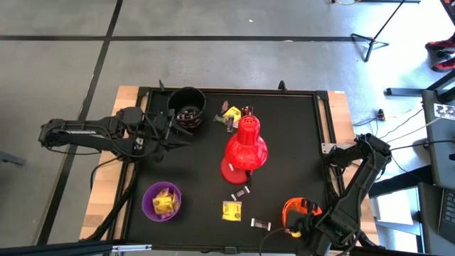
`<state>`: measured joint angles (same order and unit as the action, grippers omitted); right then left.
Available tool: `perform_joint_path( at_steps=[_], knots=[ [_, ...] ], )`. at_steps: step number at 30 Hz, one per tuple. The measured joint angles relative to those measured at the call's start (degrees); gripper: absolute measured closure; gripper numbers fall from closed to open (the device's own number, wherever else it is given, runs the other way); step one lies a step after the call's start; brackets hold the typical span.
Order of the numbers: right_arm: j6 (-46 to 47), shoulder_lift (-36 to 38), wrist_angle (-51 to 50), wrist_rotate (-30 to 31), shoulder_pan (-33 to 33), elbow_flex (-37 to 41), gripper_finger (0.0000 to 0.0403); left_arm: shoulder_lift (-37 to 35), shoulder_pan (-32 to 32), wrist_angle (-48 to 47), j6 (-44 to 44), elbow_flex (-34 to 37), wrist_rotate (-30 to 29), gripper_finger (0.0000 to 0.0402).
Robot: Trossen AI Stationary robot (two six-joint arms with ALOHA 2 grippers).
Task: Organize candy in baskets
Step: Put the red gummy into the orange bucket
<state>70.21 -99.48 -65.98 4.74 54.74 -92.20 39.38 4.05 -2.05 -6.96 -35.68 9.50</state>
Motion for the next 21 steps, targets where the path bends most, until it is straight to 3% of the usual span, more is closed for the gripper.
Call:
perform_joint_path(
  at_steps=[15,21],
  knots=[
    [-0.06,0.0,-3.78,0.62,-0.02,0.0,0.0377,0.0,0.0,-0.01,-0.02,0.0,0.0,0.0246],
    [-0.06,0.0,-3.73,-3.02,-0.02,0.0,0.0377,0.0,0.0,0.0,0.0,0.02,0.0,0.0246]
  ],
)
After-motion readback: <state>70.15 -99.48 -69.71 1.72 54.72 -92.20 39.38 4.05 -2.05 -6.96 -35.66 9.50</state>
